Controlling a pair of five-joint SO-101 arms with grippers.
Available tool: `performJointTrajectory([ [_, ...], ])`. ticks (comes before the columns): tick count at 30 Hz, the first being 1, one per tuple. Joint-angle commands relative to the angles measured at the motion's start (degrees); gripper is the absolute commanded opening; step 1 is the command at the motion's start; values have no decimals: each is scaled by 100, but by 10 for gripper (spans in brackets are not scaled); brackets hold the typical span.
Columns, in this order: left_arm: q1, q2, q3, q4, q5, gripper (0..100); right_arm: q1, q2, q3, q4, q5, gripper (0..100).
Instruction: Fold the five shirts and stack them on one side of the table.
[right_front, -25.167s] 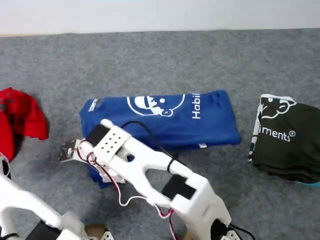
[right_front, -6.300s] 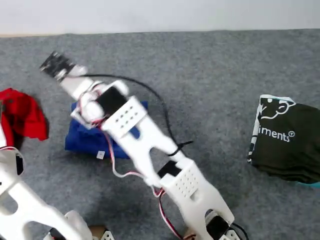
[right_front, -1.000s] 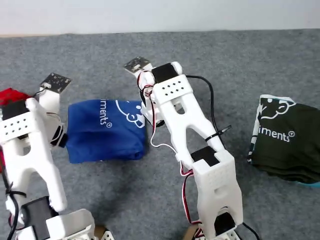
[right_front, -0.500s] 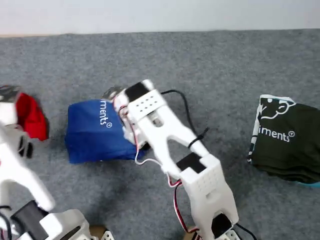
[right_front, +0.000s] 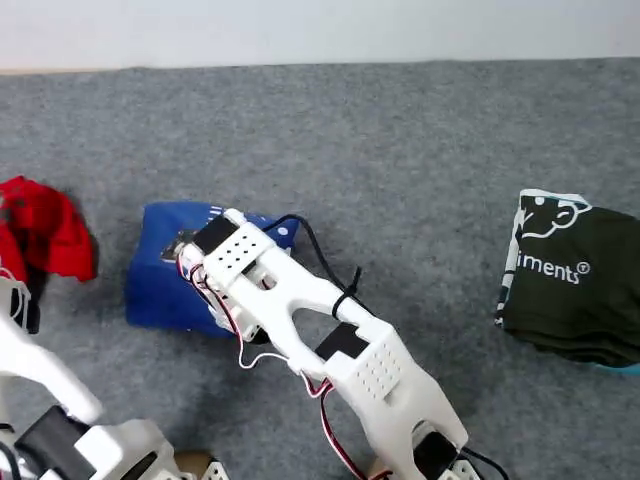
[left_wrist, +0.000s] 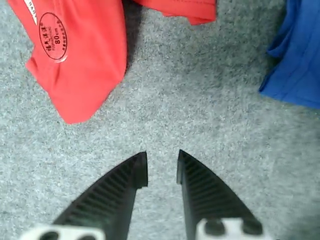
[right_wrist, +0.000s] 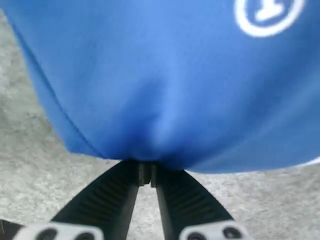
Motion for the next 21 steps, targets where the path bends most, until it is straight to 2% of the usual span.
performJointTrajectory([
  [1,-9,-211,-198,-105,-97,108,145,-549,-62,119,0,9],
  [7,0,-211,-198,-105,-105,108,778,-1253,-62,251,211,9],
  [14,26,-202,-198,-105,-105,108,884,-1903,-62,286,273,9],
  [21,26,-237,-189,-70,-105,108,1015,-1499,-62,-1332,360,9],
])
